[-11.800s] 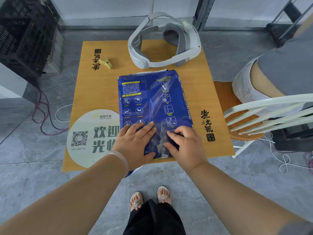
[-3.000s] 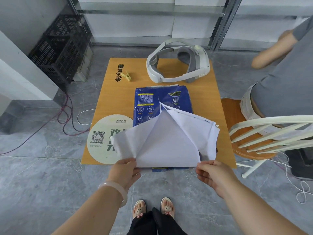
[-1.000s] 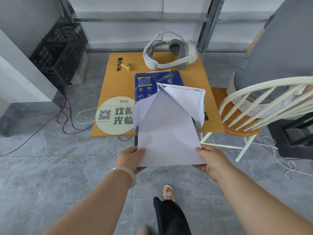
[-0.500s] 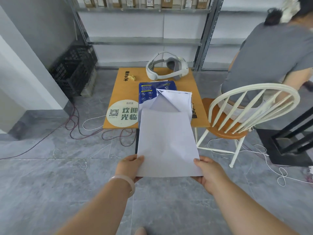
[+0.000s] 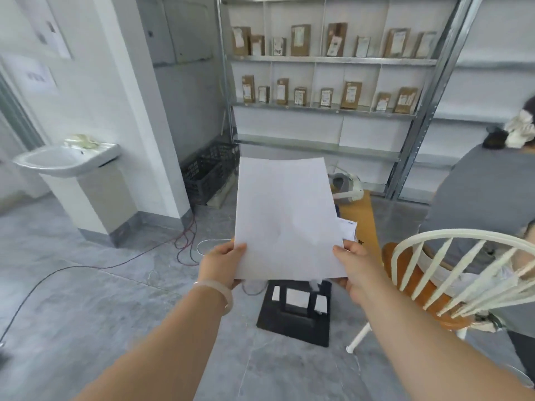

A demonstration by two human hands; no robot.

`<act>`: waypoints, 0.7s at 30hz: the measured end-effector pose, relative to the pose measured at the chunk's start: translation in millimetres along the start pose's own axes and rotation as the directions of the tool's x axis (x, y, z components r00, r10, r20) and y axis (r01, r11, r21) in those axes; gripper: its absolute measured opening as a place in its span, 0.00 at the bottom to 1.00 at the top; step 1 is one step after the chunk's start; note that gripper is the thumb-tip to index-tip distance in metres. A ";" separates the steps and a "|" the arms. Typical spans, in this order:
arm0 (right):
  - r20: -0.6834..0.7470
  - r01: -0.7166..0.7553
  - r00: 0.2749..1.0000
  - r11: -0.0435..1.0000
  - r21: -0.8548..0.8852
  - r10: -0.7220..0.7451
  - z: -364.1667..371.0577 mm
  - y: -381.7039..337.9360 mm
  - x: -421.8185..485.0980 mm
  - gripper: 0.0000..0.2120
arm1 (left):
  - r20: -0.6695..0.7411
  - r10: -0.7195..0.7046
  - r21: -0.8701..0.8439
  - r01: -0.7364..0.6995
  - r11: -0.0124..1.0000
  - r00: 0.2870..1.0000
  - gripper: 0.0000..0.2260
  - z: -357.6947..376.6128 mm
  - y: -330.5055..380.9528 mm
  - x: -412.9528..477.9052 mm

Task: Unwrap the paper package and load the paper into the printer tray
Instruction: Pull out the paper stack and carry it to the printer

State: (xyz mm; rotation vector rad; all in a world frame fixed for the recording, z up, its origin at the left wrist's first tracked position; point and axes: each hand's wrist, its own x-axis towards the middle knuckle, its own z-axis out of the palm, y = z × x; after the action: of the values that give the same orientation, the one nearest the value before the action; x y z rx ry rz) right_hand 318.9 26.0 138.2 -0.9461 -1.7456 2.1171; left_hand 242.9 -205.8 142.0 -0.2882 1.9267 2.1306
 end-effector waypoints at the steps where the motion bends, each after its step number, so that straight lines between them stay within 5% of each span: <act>1: 0.037 0.031 0.999 1.000 0.005 -0.031 13.7 -14.4 -0.5 0.05 | -0.017 0.038 -0.021 -0.038 0.999 0.999 0.04 -8.6 15.6 -2.0; 12: 0.417 0.283 0.856 0.952 0.115 -0.305 222.5 -123.4 -52.9 0.10 | -0.306 0.352 -0.122 -0.403 0.907 0.884 0.03 -161.5 163.1 -26.9; 21: 0.685 0.272 0.678 0.957 0.103 -0.266 410.3 -106.2 -125.3 0.07 | -0.568 0.385 -0.076 -0.512 0.856 0.728 0.03 -332.6 193.5 -63.5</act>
State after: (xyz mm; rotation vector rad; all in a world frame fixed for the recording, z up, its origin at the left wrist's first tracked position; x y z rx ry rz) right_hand 140.9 -339.8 310.9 0.1926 -2.0268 2.4147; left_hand 234.1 -557.6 310.0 -0.5611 2.2193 2.8547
